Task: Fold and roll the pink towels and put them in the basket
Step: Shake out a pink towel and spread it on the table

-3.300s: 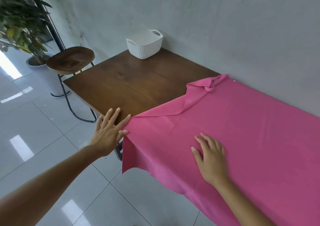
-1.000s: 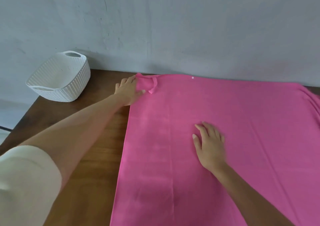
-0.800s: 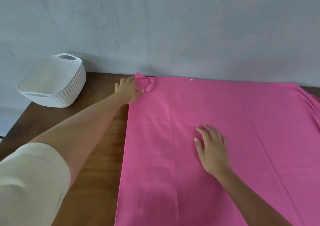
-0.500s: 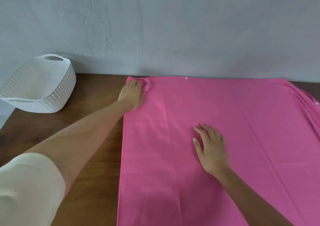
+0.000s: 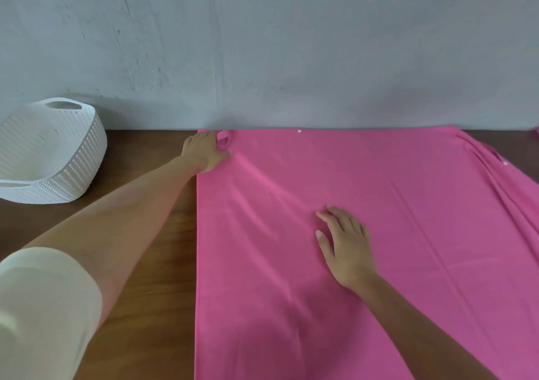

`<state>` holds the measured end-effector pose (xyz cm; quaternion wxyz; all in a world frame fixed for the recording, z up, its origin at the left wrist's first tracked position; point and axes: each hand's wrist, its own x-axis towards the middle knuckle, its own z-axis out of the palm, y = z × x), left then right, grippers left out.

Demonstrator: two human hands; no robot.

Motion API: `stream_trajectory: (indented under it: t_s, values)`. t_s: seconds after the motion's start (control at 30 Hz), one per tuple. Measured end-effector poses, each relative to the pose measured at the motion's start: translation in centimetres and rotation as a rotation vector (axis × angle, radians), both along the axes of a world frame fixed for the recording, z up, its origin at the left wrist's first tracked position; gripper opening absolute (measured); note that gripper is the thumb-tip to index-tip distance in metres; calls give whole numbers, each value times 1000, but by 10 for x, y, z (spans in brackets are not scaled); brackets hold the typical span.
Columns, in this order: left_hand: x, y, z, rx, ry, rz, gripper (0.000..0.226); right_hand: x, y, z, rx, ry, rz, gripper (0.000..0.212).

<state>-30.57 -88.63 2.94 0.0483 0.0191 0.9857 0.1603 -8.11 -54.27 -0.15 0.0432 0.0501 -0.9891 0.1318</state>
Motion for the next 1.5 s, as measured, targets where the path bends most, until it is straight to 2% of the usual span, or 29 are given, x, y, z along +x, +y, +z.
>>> stream_trajectory:
  t_s: [0.2,0.4,0.67,0.73,0.83,1.1,1.23,1.37,1.5]
  values:
    - [32,15,19,-36,118,-13,66,-1,7,6,-43,-61,41,45]
    - [95,57,28,-32,200,-177,74,25,41,19,-48,-36,74,37]
    - [199,162,36,30,310,-259,49,85,132,31,-95,-15,57,34]
    - [223,194,35,57,304,-290,50,103,159,33,-105,-10,31,34]
    - [254,246,31,75,286,-357,52,131,200,37,-121,7,-7,46]
    - [323,406,19,150,187,-511,62,208,322,35,-136,62,-198,32]
    - [351,484,9,170,144,-592,64,245,375,31,-173,67,-321,38]
    - [370,547,3,151,102,-640,73,270,417,24,-209,58,-428,60]
    - [373,588,-3,120,77,-668,69,273,446,17,-211,52,-511,55]
